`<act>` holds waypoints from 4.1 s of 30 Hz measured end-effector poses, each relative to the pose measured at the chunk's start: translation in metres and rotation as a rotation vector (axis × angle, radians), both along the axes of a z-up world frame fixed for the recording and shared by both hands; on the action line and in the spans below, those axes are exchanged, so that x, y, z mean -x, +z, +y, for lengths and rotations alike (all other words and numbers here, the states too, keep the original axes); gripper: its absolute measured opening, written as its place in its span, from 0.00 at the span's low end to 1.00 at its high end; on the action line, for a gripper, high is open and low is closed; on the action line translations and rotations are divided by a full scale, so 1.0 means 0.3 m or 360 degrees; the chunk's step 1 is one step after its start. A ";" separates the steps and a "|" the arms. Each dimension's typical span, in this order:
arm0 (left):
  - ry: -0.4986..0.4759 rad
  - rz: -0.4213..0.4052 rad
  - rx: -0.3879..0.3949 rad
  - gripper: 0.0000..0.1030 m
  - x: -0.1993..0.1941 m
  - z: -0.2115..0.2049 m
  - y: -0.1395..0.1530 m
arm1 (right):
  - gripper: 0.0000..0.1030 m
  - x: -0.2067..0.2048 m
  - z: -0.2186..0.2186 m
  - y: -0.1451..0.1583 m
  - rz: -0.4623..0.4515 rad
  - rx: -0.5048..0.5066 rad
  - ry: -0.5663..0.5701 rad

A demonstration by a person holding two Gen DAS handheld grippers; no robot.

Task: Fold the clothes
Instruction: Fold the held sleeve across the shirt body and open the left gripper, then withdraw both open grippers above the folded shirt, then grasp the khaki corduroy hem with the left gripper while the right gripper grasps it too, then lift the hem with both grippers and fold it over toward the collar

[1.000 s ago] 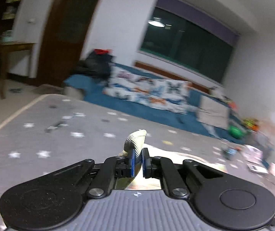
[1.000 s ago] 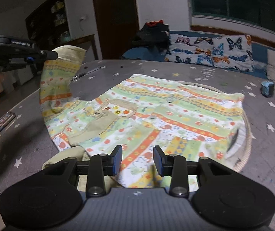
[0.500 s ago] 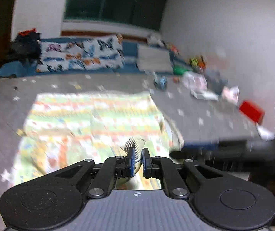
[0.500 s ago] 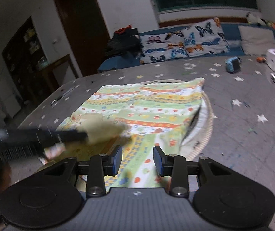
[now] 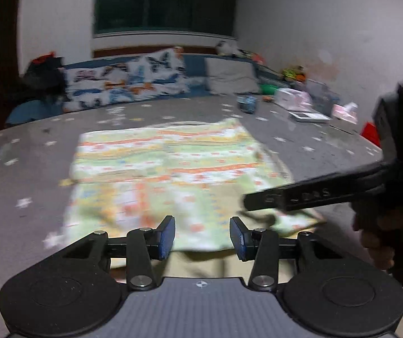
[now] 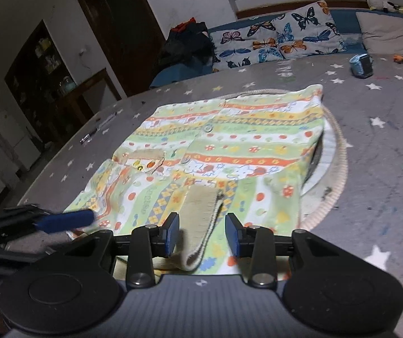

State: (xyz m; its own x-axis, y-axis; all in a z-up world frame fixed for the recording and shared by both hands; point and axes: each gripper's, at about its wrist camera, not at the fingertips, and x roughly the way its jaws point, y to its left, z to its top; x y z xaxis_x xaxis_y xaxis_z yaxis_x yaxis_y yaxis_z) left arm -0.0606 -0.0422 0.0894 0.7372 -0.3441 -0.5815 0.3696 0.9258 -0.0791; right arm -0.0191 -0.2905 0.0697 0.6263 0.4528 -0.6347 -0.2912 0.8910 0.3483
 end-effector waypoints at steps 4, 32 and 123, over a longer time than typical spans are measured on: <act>0.0199 0.0022 0.0036 0.45 -0.025 0.134 0.010 | 0.34 -0.016 0.035 -0.017 -0.0003 0.0025 -0.0015; 0.0198 0.0128 -0.0050 0.41 -0.270 0.127 0.003 | 0.10 -0.014 0.135 0.078 -0.0320 0.0391 0.0053; -0.0171 -0.0345 -0.0822 0.14 0.033 -0.002 -0.119 | 0.08 0.100 0.142 0.109 -0.0424 0.0346 0.0450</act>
